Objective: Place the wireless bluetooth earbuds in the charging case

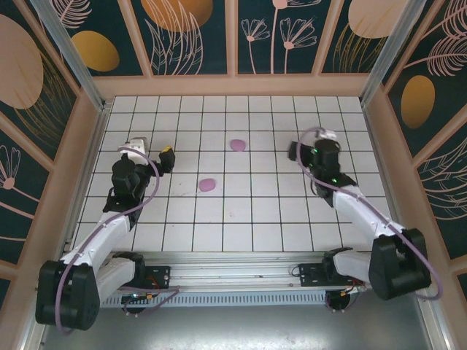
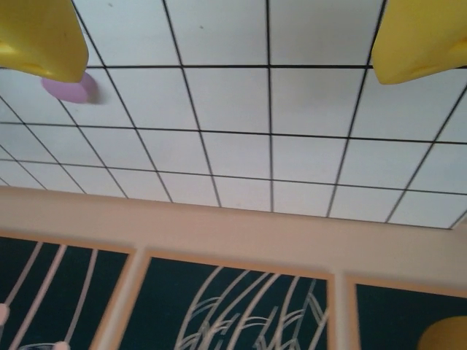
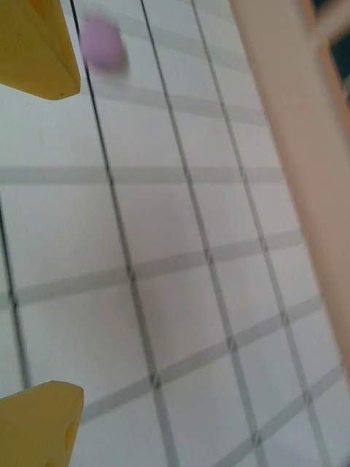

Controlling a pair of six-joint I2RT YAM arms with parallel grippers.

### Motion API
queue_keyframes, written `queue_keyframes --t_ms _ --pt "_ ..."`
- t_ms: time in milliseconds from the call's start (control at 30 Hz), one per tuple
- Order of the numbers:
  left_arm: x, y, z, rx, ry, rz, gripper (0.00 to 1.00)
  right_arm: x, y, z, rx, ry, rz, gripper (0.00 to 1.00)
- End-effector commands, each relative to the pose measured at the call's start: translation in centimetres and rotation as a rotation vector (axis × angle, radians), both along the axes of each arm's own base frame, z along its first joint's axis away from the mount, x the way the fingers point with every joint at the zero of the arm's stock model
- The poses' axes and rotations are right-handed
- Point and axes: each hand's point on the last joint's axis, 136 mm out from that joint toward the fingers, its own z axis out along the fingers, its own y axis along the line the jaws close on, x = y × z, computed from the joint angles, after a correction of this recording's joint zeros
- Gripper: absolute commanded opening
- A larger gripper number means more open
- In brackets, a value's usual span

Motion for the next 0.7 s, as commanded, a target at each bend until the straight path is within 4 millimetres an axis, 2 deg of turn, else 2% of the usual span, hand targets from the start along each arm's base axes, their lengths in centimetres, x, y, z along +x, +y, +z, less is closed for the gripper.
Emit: queue_keyframes --t_ms 0,67,167,267,400,533,667 --pt "0.5 2.3 -0.4 0.031 -0.036 0.088 0.98 -0.7 -2.2 1.9 -0.049 -0.246 -0.011 0.99" --pt "0.5 3.3 -2.2 0.090 0.006 0.116 0.98 -1.6 -3.2 1.1 -0.130 -0.294 -0.024 0.99" --pt "0.0 4.7 -4.1 0.162 0.021 0.181 0.99 -1.8 -3.9 0.0 -0.185 -0.285 -0.039 0.99" --pt "-0.7 6.3 -5.0 0.169 -0.008 0.260 0.99 -1.8 -4.6 -0.9 -0.189 -0.297 -0.059 0.99" --pt "-0.7 6.9 -6.0 0.183 -0.012 0.290 0.99 -1.9 -5.4 -1.3 -0.177 -0.338 -0.087 0.99" --pt "-1.3 7.0 -5.8 0.183 -0.066 0.294 0.98 -1.4 -6.0 -1.3 -0.184 -0.362 -0.090 0.99" --pt "-1.7 7.3 -4.6 0.172 -0.154 0.323 0.98 -0.7 -6.3 -1.2 -0.185 -0.391 -0.069 0.99"
